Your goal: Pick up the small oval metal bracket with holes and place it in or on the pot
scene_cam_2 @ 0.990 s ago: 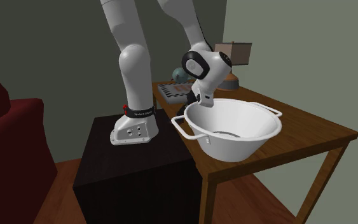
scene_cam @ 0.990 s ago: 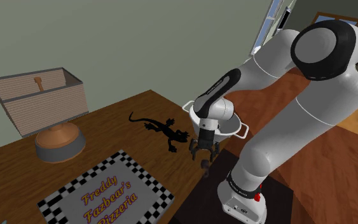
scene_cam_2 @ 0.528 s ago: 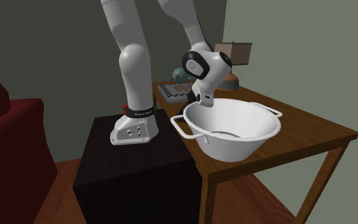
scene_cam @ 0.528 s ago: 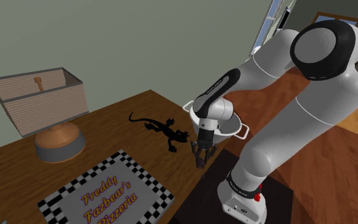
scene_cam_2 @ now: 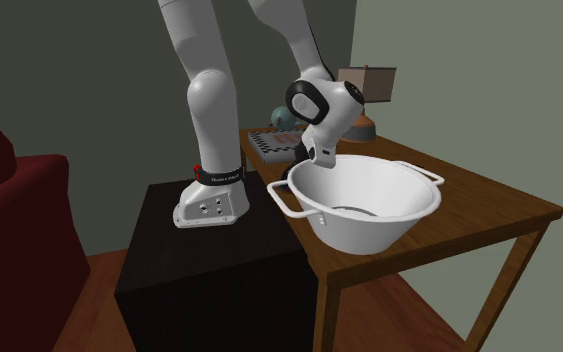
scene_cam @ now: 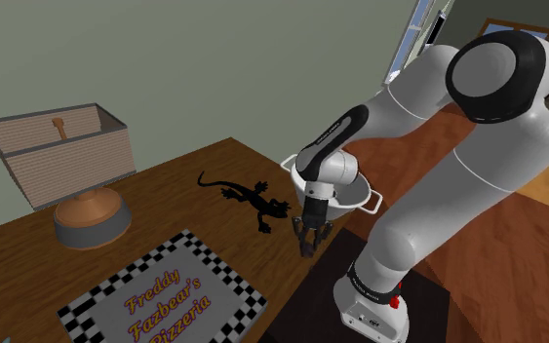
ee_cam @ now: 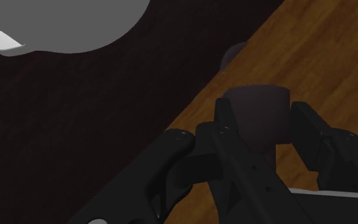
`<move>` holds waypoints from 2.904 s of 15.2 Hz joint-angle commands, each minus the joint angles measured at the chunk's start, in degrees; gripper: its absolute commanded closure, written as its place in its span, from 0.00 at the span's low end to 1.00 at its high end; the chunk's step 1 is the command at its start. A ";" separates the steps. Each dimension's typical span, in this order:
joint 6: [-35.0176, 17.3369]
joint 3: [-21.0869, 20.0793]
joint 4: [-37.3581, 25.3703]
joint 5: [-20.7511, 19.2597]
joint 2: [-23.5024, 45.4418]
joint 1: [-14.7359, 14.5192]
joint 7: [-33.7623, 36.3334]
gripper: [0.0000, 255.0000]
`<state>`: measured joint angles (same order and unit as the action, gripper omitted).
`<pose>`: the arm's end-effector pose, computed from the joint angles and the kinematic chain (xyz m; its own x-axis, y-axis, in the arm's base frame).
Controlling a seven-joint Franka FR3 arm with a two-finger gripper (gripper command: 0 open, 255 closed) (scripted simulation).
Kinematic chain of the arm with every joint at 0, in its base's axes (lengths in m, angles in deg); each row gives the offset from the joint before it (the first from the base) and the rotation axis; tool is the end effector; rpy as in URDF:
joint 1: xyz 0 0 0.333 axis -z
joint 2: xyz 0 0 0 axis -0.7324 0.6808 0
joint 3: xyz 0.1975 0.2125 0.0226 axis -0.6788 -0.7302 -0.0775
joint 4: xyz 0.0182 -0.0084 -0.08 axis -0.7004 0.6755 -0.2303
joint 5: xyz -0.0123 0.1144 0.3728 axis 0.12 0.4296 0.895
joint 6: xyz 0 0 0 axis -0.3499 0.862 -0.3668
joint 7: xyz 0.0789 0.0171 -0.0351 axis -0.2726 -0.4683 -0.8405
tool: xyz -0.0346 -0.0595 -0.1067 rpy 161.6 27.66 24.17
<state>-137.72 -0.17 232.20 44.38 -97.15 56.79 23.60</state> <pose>0.2436 -0.0758 0.1575 0.5389 -0.6354 -0.5530 -0.7844 -0.6179 -0.0544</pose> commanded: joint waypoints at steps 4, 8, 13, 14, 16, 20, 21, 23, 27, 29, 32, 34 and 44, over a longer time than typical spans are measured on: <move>5.44 -0.07 0.63 -3.88 -3.85 1.39 1.62 1.00; 10.17 -0.40 0.44 -5.84 -8.80 2.43 3.92 1.00; 16.09 -0.86 -0.31 -7.47 -14.36 3.47 6.30 1.00; 17.26 -0.95 -0.52 -7.71 -15.38 3.64 6.72 1.00; 19.57 -1.13 -1.00 -8.12 -17.33 3.95 7.52 1.00; 24.08 -1.46 -2.19 -8.72 -20.86 4.42 8.99 1.00; 25.18 -1.54 -2.53 -8.82 -21.67 4.52 9.33 1.00; 27.34 -1.69 -3.27 -9.00 -23.19 4.69 9.99 1.00; 31.50 -1.97 -4.93 -9.20 -25.87 4.94 11.21 1.00; 33.50 -2.10 -5.85 -9.24 -27.04 5.02 11.79 1.00; 36.41 -2.28 -7.33 -9.25 -28.59 5.11 12.62 1.00; 38.29 -2.38 -8.38 -9.22 -29.50 5.13 13.16 1.00; 42.90 0.41 -16.57 -12.05 -25.29 6.17 11.10 1.00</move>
<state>-94.54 -0.96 217.37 33.55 -124.83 62.55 36.12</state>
